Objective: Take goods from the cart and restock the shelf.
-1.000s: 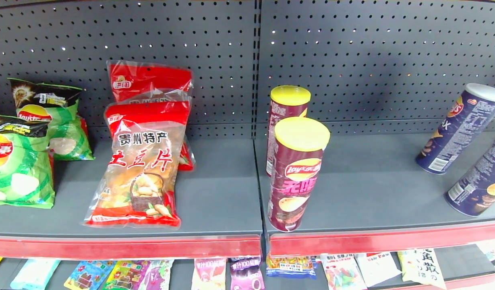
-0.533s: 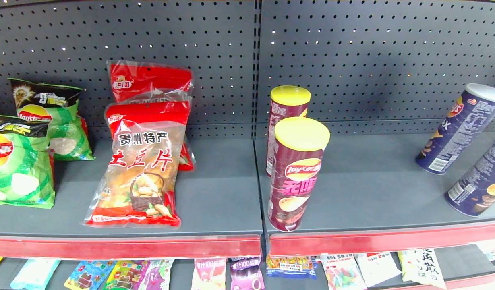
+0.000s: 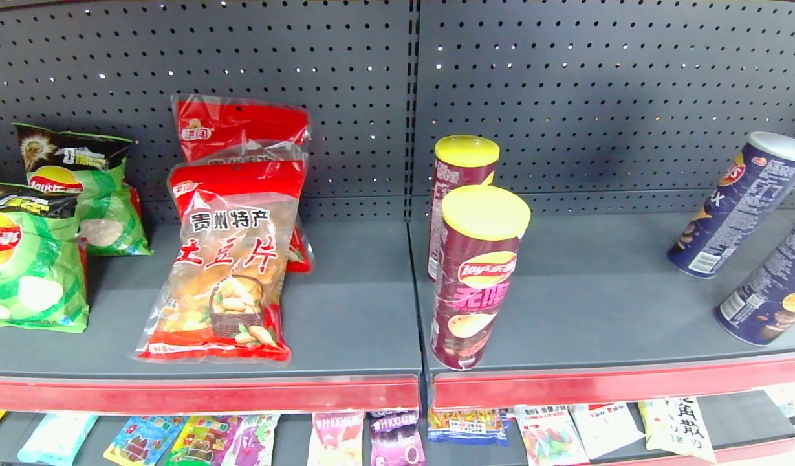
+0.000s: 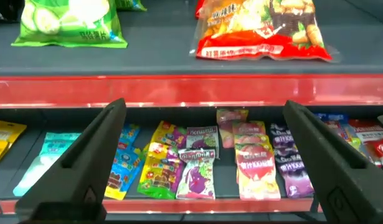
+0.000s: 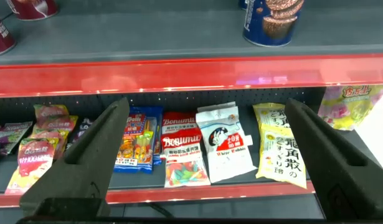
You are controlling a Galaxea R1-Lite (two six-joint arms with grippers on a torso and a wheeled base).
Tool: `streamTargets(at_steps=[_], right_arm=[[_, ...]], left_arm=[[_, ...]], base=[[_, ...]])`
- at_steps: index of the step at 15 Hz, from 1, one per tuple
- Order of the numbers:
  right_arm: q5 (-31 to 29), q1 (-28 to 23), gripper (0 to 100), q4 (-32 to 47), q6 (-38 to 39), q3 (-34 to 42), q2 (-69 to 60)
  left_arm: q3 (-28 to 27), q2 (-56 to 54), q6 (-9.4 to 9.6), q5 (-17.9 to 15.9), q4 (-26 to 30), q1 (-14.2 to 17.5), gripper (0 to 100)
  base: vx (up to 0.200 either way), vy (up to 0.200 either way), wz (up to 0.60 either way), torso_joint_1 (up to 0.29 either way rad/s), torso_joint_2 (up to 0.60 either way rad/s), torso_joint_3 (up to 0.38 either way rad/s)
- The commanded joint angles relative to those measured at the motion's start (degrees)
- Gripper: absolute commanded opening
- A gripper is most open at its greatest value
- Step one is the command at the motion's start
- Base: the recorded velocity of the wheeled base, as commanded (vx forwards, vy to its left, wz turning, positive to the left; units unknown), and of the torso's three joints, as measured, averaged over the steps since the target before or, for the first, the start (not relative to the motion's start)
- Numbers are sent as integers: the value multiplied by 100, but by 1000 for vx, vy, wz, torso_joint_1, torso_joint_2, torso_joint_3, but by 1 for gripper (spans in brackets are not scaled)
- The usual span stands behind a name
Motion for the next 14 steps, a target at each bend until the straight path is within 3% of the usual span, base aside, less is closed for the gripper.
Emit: streamTargets(at_steps=[1, 5, 14], right_arm=[[-1, 0, 100, -2, -1, 0, 9], [-1, 0, 100, -2, -10, 0, 9], [8, 0, 100, -2, -19, 0, 9]], left_arm=[[-1, -5, -2, 2, -1, -1, 100], [-1, -5, -2, 2, -1, -1, 100], [-1, -5, -2, -7, -1, -1, 100]], base=[[0, 0, 0, 0, 0, 0], [0, 0, 0, 0, 0, 0], [0, -200, 0, 6, 3, 0]])
